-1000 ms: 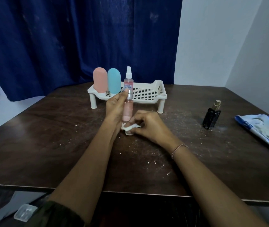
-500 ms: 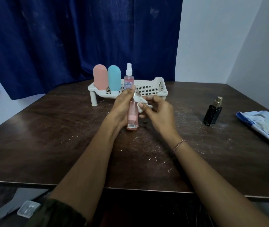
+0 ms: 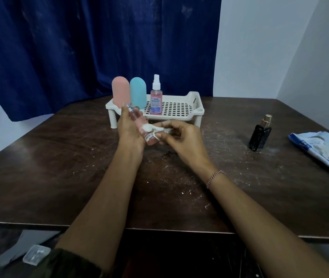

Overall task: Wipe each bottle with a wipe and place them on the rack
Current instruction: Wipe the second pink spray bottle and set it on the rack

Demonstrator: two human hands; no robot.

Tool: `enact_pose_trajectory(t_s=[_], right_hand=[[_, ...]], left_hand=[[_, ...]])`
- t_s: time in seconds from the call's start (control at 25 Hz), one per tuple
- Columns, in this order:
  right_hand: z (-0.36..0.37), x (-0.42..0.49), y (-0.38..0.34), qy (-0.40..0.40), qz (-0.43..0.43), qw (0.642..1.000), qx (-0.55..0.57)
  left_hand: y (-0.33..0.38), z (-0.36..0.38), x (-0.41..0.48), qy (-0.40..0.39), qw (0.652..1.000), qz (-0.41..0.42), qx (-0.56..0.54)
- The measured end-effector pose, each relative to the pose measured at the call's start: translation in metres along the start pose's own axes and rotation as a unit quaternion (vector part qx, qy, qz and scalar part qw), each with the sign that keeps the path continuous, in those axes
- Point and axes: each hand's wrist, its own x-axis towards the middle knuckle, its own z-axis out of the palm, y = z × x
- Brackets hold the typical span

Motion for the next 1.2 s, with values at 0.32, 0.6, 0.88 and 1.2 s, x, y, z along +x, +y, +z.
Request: enact_pose_trajectory(t_s=[0.32,0.6,0.88,1.2], right_hand=[[0.000,0.000,-0.002,0.028,-0.113,0.991,-0.072],[-0.001,0.004,-0.002,0.120,-0.070,0.988,-0.061],[0.009,0.000,-0.005,0.075,-0.167,0.969,-0.167],[0.000,0.002,-0.003,0.100,-0.159,0.964,-0.188]], left_hand=[[0.003,0.007,-0.012,0.051,0.995,-0.033,-0.075],[-0.016,0.019,-0.017,-0.034,0.996,-0.019,-0.078],[-0.010,0.016,-0.013,-0.020,0.993,-0.054,-0.099],[-0.007,0.011,-0.002,-0.105,0.990,-0.047,-0.085]])
